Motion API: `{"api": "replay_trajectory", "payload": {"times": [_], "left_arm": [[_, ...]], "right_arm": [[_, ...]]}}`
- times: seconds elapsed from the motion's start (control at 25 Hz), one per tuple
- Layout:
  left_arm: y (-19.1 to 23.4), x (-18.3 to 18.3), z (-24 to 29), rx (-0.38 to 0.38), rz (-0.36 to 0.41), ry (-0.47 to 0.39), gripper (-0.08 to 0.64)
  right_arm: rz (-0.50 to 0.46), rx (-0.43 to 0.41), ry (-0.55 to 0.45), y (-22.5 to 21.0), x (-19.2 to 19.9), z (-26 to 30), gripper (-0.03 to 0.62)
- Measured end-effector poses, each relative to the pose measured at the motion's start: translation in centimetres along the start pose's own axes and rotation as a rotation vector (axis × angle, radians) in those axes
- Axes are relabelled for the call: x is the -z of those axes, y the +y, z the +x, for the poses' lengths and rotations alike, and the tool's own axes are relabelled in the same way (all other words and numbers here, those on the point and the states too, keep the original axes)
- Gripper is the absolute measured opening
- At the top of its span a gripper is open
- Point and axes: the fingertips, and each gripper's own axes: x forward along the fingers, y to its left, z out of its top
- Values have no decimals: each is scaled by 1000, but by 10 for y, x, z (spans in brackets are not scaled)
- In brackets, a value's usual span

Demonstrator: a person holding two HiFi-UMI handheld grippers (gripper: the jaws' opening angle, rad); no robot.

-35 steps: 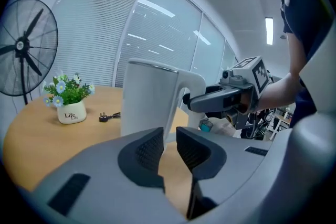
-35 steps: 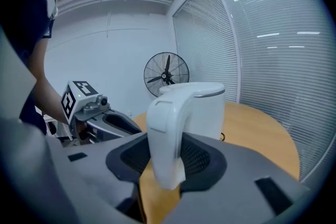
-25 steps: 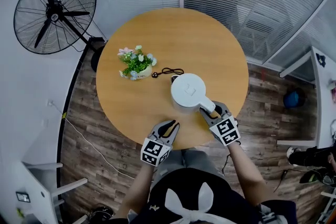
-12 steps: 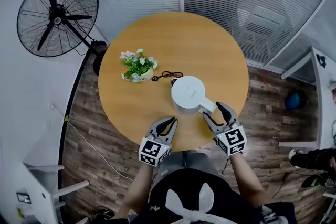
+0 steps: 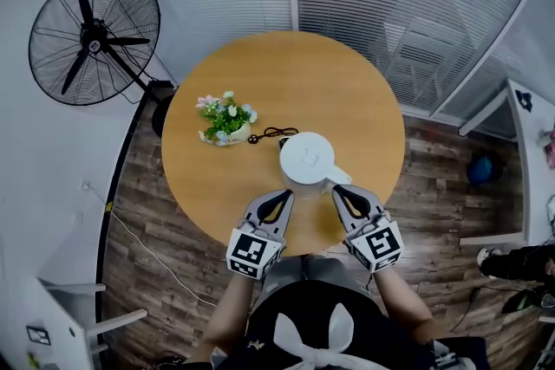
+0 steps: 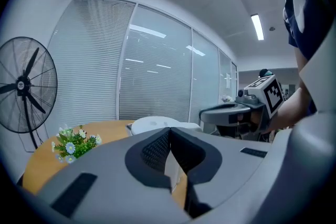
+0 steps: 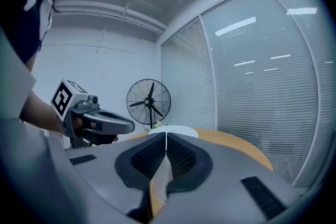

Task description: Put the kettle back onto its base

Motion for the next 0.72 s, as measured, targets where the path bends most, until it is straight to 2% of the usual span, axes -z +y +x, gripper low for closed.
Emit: {"api": "replay_trajectory", "payload": {"times": [0.32, 0.72], "left_arm": [[-16, -17, 2, 28, 20, -27, 26], [-16, -13, 0, 30, 34, -4, 26]], "right_arm": [[4, -56, 32, 35, -1, 11, 21], [9, -54, 51, 36, 0, 14, 21]]}}
